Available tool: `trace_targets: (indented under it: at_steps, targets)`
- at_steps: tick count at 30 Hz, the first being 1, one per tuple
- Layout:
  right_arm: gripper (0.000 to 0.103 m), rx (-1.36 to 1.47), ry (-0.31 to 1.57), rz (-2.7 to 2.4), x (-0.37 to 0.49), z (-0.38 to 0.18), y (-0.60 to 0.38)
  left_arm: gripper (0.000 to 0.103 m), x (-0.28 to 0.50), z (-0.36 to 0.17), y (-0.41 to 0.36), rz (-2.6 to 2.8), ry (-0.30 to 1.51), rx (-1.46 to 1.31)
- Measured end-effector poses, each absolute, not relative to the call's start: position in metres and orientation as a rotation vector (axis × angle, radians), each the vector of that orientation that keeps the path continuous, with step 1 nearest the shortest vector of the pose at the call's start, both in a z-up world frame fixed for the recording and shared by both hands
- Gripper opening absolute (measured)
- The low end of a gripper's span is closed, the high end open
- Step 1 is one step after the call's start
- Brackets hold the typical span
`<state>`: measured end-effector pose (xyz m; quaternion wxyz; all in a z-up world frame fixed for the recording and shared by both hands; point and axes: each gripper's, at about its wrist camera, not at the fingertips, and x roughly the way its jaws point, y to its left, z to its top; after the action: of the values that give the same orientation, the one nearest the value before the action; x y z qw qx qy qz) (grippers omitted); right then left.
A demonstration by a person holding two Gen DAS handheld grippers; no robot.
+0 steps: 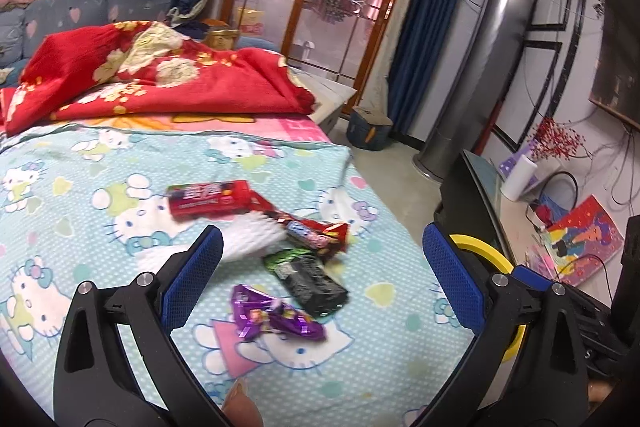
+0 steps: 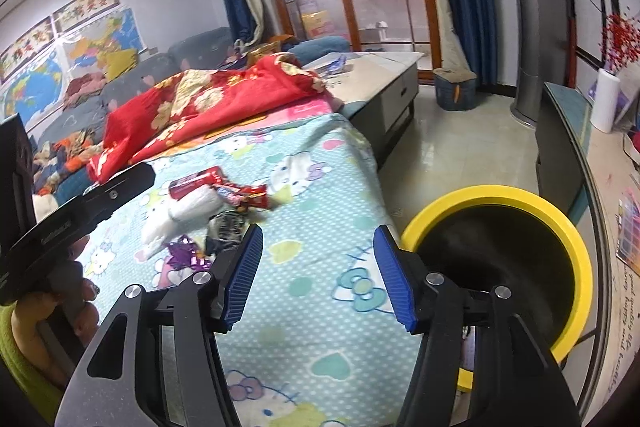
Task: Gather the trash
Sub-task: 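Move both tools back over the remaining trash on the bed, then grasp the candy bar wrapper with the right tool while the left tool grasps the white mesh net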
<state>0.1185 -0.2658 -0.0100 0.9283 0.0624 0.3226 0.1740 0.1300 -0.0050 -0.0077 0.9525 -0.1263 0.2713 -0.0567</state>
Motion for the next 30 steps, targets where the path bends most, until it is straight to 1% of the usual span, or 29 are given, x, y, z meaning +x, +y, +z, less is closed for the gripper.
trace_targets:
  at_steps: [12,20,30]
  targets:
    - [0.056,0.078,0.687,0.456,0.135,-0.014,-0.215,0.092,0.128,-0.020,0.046,-0.013,0.563,-0.321]
    - [0.055,0.032,0.702,0.513,0.163,-0.021,-0.179,0.092,0.131,-0.041,0.082,0.039,0.616,-0.368]
    - [0.048,0.005,0.773,0.547,0.208,-0.049,-0.148,0.079,0.142,-0.070,0.100,0.000,0.707,-0.442]
